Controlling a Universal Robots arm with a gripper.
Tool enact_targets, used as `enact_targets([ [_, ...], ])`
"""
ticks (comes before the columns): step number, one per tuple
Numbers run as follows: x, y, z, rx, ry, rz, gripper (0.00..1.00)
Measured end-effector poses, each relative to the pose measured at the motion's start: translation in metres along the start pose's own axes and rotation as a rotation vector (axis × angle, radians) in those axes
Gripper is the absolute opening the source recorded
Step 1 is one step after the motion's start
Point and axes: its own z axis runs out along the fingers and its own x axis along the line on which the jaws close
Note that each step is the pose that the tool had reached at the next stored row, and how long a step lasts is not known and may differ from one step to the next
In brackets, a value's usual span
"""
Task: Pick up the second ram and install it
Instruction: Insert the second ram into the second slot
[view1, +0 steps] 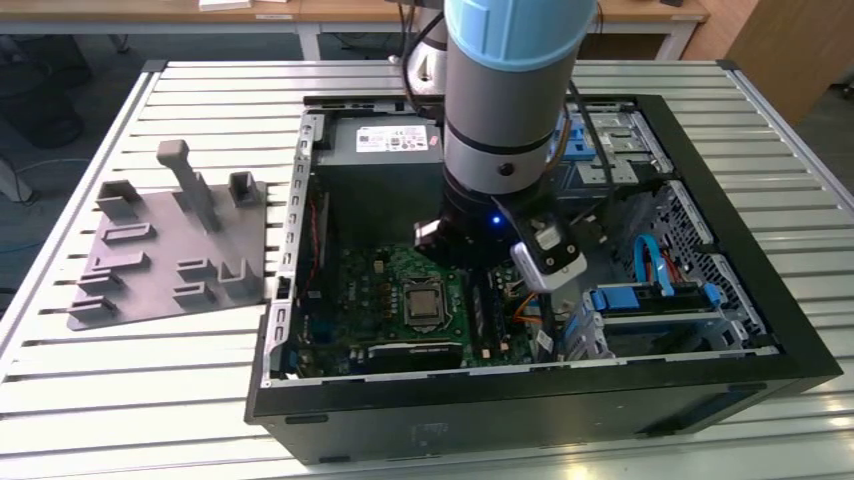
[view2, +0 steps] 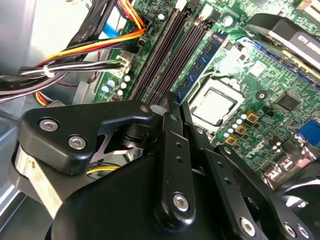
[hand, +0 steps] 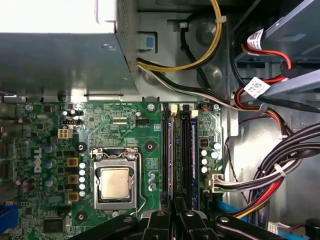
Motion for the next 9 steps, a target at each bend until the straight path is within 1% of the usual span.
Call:
enact_targets([
  [9,0.0005,-0.0004,0.0119,0.0010,-0.0009,0.022,0.14],
])
